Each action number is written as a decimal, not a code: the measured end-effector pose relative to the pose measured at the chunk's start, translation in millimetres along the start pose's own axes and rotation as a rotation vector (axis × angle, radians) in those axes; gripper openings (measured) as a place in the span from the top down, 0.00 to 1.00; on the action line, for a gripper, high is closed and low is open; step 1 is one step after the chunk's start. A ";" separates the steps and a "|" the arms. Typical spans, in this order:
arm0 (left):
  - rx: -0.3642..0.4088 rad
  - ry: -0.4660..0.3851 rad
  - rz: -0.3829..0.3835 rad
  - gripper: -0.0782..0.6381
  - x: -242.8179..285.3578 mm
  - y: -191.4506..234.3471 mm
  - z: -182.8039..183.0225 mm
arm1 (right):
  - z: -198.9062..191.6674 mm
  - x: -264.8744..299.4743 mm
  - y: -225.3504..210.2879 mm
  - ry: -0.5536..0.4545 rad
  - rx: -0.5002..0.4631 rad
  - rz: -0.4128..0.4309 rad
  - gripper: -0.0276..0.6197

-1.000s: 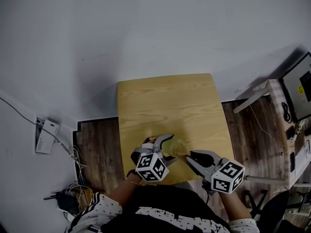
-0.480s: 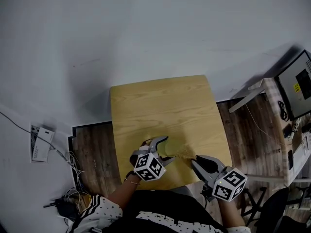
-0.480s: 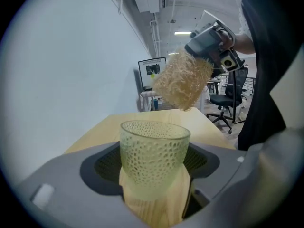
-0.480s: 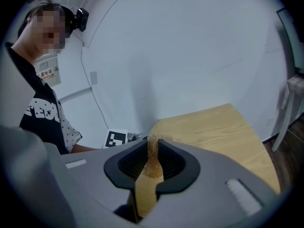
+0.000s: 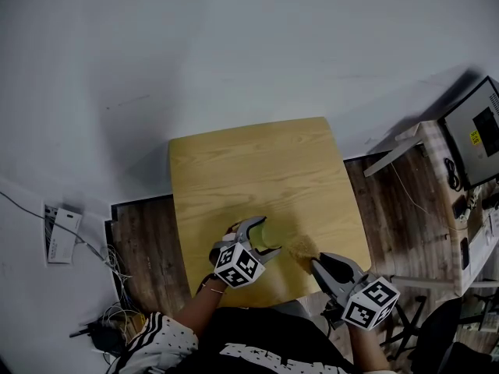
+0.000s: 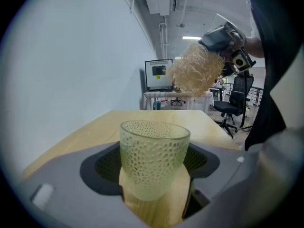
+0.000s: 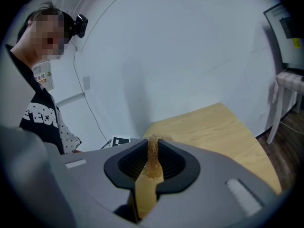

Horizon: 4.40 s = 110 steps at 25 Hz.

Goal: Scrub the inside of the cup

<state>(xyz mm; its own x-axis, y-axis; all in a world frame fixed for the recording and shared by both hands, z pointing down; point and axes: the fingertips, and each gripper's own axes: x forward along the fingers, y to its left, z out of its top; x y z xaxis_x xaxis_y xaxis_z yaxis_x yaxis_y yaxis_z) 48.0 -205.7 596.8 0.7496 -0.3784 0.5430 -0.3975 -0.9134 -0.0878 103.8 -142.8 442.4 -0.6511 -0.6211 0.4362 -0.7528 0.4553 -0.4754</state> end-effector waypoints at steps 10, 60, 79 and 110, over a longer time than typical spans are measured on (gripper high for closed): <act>-0.068 -0.047 0.001 0.36 6.9 2.6 -1.9 | -1.5 -3.8 -6.6 -0.008 0.024 -0.023 0.84; -0.156 -0.205 0.124 0.36 -57.5 10.7 31.2 | -3.5 -7.9 -0.2 -0.084 0.026 0.018 0.84; -0.145 -0.274 0.289 0.89 -113.6 19.2 75.9 | 18.2 0.1 -9.7 -0.140 -0.005 0.097 0.84; -0.146 -0.220 0.368 0.89 -144.2 26.4 78.5 | 26.3 18.0 6.5 -0.121 -0.085 0.183 0.84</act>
<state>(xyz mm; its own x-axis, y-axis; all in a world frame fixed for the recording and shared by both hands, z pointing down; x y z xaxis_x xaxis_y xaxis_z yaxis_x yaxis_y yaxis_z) -29.1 -187.0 450.6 0.6328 -0.7112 0.3063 -0.7170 -0.6875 -0.1149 89.7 -167.8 427.1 -0.7653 -0.5926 0.2511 -0.6317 0.6166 -0.4699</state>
